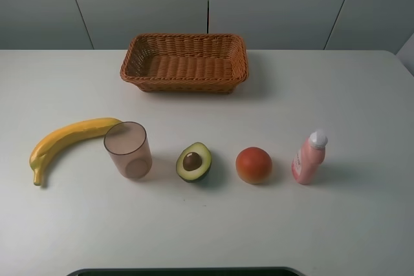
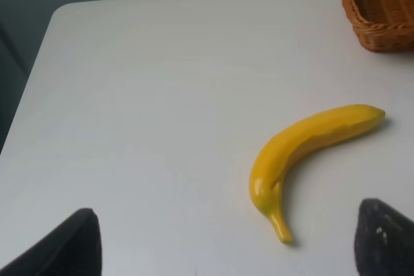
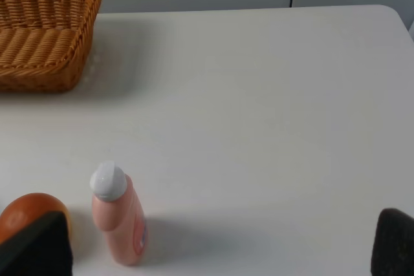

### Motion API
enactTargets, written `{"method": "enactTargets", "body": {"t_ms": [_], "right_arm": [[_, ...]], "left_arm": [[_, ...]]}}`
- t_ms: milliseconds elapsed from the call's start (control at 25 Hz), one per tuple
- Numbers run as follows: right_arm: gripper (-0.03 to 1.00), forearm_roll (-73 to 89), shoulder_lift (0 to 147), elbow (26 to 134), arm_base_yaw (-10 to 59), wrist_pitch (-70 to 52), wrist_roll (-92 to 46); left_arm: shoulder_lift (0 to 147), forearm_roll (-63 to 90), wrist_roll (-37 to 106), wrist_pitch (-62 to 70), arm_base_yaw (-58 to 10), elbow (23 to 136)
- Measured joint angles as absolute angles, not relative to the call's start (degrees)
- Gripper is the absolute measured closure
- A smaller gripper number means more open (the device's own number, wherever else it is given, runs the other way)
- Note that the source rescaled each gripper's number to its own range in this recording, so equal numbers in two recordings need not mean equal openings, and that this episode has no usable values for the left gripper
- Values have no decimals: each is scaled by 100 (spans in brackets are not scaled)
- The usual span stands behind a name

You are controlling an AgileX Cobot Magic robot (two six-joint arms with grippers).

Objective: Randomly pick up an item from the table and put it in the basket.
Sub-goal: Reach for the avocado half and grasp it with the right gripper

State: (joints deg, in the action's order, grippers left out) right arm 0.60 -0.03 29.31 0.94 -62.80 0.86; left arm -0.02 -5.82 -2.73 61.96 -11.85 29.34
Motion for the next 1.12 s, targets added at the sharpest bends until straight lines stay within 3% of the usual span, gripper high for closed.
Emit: {"method": "enactTargets", "body": {"t_ms": [1120], "right_arm": [[-3, 60, -3, 2931, 94, -6280, 86]], "left_arm": [[-2, -582, -273, 6196, -1185, 2934]]}}
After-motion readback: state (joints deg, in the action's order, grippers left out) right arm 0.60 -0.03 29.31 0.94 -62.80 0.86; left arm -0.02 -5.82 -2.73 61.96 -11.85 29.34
